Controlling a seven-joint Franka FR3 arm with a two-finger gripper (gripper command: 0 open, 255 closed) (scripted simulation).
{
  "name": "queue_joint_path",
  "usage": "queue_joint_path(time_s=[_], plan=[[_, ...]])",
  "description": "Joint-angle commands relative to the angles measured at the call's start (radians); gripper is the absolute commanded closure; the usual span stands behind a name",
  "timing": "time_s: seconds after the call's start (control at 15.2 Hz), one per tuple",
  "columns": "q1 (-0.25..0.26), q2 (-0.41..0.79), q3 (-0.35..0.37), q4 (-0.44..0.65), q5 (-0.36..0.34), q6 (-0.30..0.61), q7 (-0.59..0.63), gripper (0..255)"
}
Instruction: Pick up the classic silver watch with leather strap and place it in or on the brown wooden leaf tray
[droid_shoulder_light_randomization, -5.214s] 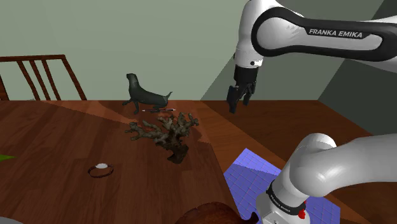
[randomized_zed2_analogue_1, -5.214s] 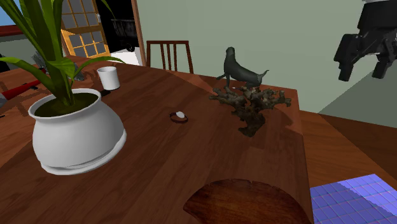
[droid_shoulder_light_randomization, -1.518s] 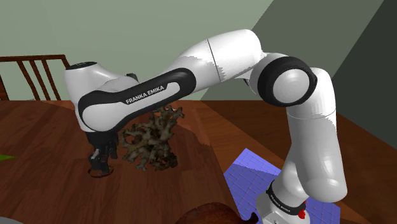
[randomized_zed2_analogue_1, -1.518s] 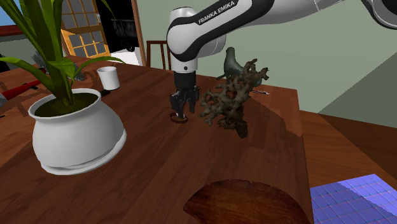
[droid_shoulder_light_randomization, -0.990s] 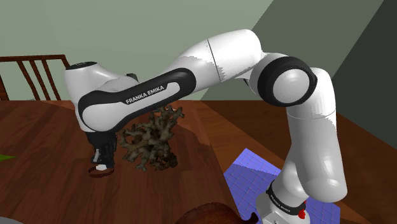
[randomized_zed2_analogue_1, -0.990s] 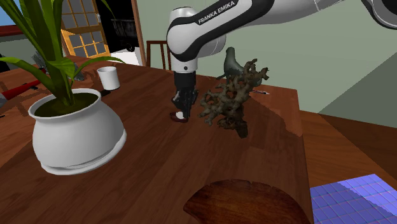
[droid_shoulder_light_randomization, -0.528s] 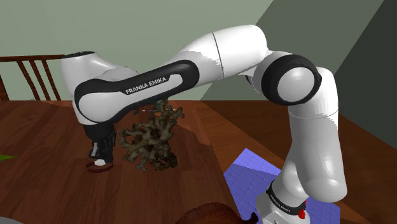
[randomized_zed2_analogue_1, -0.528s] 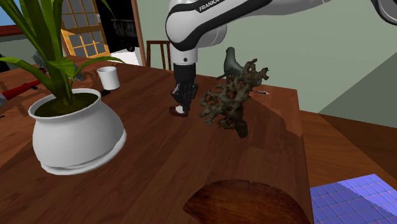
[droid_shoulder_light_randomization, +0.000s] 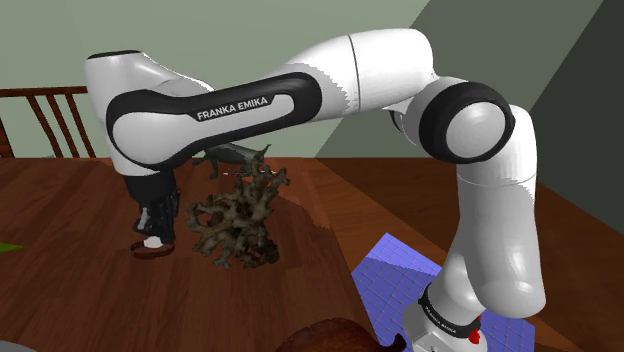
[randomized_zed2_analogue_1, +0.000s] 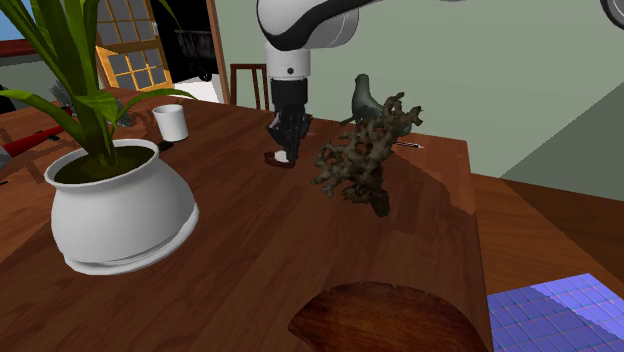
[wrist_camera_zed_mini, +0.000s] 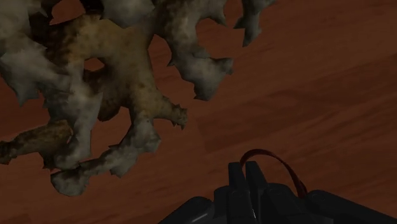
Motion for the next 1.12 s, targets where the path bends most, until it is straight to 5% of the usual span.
queue_joint_path(time_s=[0.0, 0.33, 1.06], plan=[[0.001, -0.002, 0.001, 0.022, 0.001, -0.025, 0.0, 255], [0.003, -0.011, 0.003, 0.071, 0.004, -0.081, 0.0, 255], [-0.039, -0.472, 0.055, -0.526, 0.169, 0.083, -0.012, 255]])
